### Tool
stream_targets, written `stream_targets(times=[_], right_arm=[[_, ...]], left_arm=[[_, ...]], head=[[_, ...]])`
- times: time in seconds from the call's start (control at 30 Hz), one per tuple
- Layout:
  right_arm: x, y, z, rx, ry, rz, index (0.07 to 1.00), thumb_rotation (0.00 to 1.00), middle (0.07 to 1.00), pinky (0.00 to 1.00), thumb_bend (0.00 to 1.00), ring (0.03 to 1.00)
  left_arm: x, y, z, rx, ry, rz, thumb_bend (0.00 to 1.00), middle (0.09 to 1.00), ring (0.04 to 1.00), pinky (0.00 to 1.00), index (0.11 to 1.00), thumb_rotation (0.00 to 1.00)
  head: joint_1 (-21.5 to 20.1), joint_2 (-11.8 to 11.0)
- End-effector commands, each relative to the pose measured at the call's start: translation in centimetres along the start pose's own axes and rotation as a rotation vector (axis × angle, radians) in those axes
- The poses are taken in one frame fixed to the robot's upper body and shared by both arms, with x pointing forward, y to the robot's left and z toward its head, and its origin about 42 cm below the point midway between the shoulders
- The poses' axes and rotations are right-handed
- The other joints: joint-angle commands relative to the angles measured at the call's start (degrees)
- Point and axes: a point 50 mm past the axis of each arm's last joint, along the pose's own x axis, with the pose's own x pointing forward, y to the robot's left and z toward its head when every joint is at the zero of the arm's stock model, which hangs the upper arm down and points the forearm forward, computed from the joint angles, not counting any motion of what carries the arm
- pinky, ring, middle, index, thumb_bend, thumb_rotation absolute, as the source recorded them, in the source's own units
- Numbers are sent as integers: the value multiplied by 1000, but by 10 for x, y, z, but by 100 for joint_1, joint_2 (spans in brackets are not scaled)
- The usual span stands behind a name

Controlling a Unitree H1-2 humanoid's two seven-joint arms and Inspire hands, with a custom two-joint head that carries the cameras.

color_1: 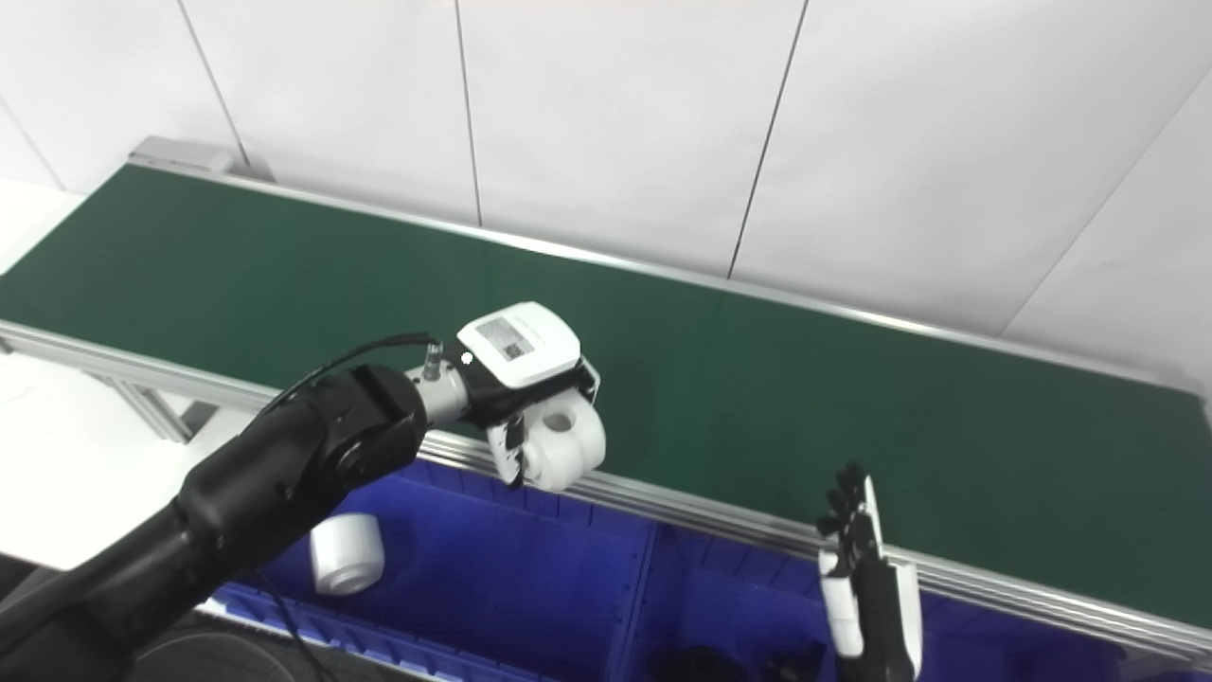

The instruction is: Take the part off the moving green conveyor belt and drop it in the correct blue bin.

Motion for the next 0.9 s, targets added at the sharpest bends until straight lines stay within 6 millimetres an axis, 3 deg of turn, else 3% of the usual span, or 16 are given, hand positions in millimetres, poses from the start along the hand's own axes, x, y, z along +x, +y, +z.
stream_targets(times=[0.0, 0.33, 0.57, 0.63, 0.67, 0.7, 0.73, 0.8, 0.87], right_arm=[[8, -3, 7, 19, -27, 1, 1000, 1000, 978, 933, 852, 959], [15, -1, 1, 35, -10, 6, 1000, 989, 982, 945, 862, 969], [14, 0, 0, 21, -10, -6, 1000, 991, 982, 953, 876, 972], [13, 0, 1, 23, -11, -6, 1000, 987, 981, 969, 872, 979], [13, 0, 0, 28, -7, -7, 1000, 987, 981, 969, 872, 979], [13, 0, 0, 32, -5, -8, 1000, 982, 982, 969, 879, 979], [13, 0, 0, 31, -4, -9, 1000, 981, 982, 969, 881, 979], [13, 1, 1, 28, -4, -10, 1000, 988, 980, 973, 881, 978], [13, 1, 2, 13, -1, -8, 1000, 996, 976, 966, 882, 972]], left_arm=[[-6, 16, -7, 25, 34, 44, 518, 533, 551, 543, 460, 0], [-28, -27, -9, 8, 96, -18, 516, 546, 564, 561, 458, 0], [-31, -33, -12, -55, 83, -39, 515, 548, 593, 558, 458, 0], [-32, -33, -11, -88, 78, -51, 519, 652, 646, 608, 492, 73], [-33, -32, -10, -104, 70, -71, 519, 655, 647, 610, 493, 74], [-34, -32, -9, -112, 65, -86, 804, 789, 775, 711, 702, 279], [-35, -30, -8, -119, 59, -113, 901, 835, 819, 746, 773, 349], [-37, -28, -7, -130, 50, -148, 975, 957, 939, 881, 913, 454], [-38, -27, -5, -161, 35, -177, 996, 991, 988, 967, 981, 512]], head=[[28, -12], [-18, -107], [-62, -127], [-70, -124], [-71, -119], [-71, -119], [-71, -113], [-66, -107], [-79, -97]])
